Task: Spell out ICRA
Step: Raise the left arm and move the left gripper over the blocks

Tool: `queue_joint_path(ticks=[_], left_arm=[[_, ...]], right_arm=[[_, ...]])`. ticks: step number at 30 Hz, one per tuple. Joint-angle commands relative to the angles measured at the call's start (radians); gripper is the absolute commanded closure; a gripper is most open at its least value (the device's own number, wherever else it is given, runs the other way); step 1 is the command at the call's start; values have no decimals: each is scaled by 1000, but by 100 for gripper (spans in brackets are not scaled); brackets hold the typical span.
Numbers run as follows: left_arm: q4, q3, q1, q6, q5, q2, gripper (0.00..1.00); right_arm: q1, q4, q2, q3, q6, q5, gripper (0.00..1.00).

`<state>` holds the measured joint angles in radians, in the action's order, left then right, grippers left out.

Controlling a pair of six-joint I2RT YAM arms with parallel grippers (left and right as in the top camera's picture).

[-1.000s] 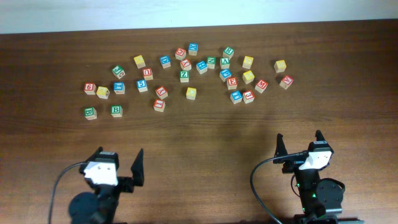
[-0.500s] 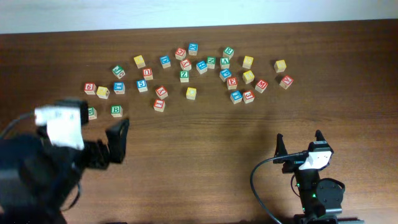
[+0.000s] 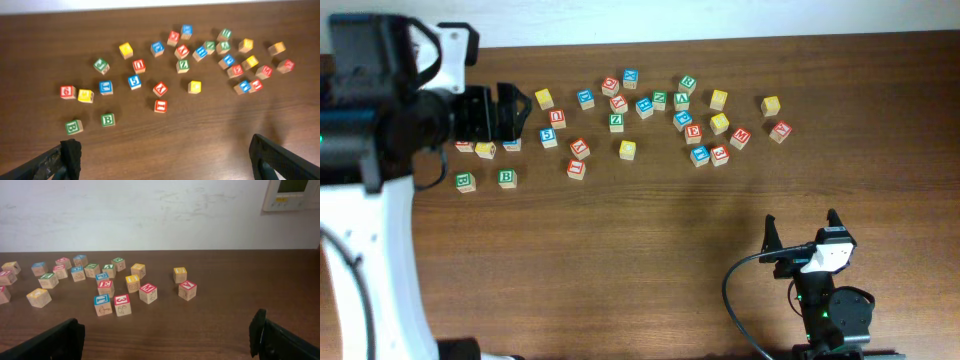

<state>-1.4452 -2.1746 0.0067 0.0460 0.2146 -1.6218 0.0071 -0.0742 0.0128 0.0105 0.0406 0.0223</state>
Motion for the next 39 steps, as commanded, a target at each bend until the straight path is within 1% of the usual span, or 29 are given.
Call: queue_joint_path(ticks=[1, 3, 4, 5, 7, 8, 24, 27, 31, 32, 34, 36, 37, 39], left_arm=[[14, -23, -4, 19, 22, -77, 1], [15, -23, -4, 19, 23, -108, 1], [15, -23, -4, 19, 23, -117, 3], [16, -23, -4, 19, 23, -133, 27], [26, -23, -4, 19, 22, -149, 92], [35, -23, -4, 19, 22, -161, 100], [10, -19, -4, 19, 12, -300, 100], [-2, -19, -5, 19, -4, -320, 97], [-29, -18, -17, 19, -4, -355, 96], [-37, -18, -24, 20, -4, -364, 92], [-51, -18, -48, 20, -5, -398, 77], [-53, -18, -71, 20, -5, -426, 53], [-53, -18, -85, 20, -5, -441, 44], [-61, -18, -108, 20, -28, -463, 33]], right_arm=[[5, -5, -10, -5, -7, -8, 2], [5, -5, -9, -5, -7, -8, 2], [5, -5, -9, -5, -7, -8, 2], [5, -5, -10, -5, -7, -8, 2], [5, -5, -9, -5, -7, -8, 2], [5, -5, -10, -5, -7, -8, 2], [5, -5, -10, -5, -7, -8, 2], [5, -5, -9, -5, -7, -8, 2], [5, -5, -10, -5, -7, -8, 1], [5, -5, -9, -5, -7, -8, 2], [5, -5, -9, -5, -7, -8, 2], [5, -5, -10, -5, -7, -8, 2], [5, -5, -9, -5, -7, -8, 2], [5, -5, -9, -5, -7, -8, 2]])
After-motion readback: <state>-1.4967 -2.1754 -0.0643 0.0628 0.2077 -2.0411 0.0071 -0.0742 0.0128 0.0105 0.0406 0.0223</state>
